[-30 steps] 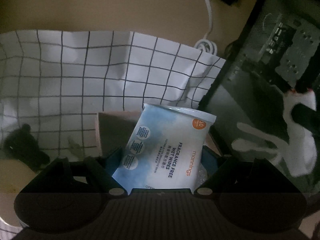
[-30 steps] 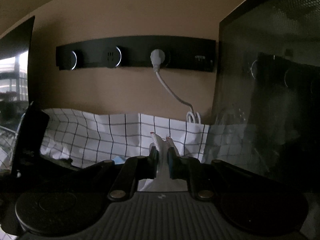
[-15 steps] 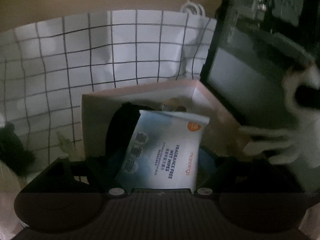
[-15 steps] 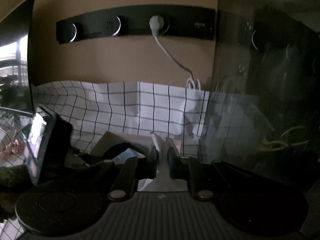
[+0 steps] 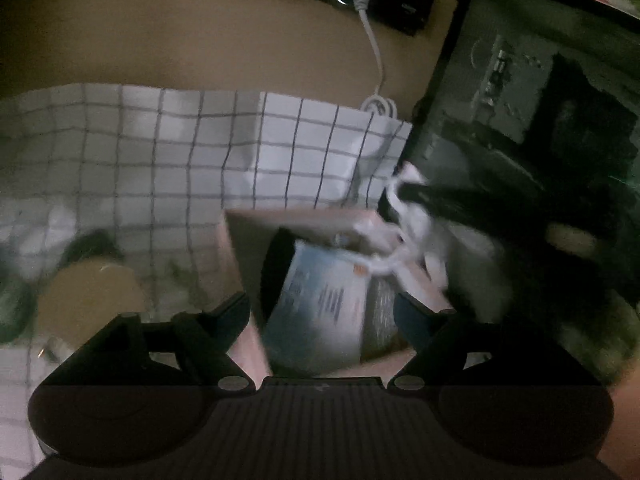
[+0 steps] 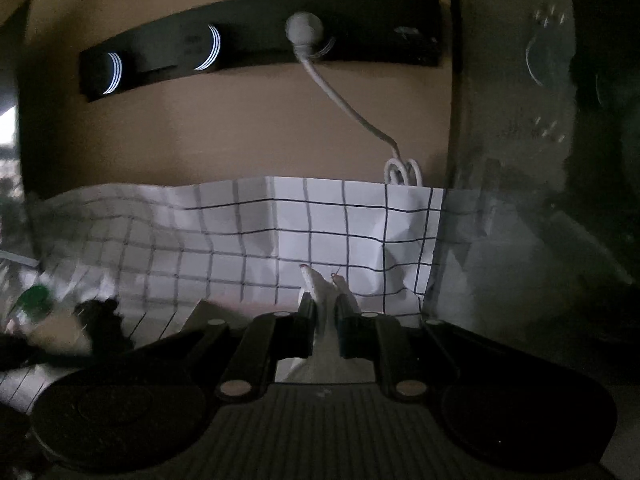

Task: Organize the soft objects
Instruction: 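Open the left tool to drop the wipes pack into the pink box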

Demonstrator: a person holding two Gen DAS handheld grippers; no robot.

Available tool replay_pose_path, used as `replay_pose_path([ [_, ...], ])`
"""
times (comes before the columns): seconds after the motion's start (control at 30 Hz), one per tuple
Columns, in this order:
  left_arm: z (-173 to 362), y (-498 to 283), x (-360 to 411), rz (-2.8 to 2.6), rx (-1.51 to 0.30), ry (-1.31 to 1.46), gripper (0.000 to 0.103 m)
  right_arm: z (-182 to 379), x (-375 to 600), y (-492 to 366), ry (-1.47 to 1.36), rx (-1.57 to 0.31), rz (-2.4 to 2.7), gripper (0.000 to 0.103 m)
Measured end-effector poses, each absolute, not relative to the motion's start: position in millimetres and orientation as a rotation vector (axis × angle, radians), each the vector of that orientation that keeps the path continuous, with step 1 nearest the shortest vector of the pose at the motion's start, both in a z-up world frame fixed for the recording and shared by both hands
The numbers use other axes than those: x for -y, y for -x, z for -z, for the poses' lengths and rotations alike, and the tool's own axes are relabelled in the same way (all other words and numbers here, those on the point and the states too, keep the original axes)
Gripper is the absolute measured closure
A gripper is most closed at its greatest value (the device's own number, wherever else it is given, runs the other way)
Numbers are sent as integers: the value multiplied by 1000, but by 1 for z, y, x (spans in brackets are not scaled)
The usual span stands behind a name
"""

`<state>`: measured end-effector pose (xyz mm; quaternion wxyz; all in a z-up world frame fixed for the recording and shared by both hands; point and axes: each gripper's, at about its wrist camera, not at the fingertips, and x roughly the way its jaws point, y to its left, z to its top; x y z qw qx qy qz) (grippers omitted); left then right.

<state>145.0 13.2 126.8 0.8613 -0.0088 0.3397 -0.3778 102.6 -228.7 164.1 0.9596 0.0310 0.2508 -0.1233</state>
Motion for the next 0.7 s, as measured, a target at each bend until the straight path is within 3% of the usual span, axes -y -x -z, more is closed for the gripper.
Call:
replay_pose_path([
  [0.13,-115,-128,-51,715,-758,31,19,-136,229,-135,-28,-552,293,92],
  [0.3,-90,-121,-120,533,-847,121,19,-92,231,-167,-40,-738,302,92],
  [0.7,-68,-118,-230,283,-862,254,19,-77,243,-197,-78,-987,296,90],
])
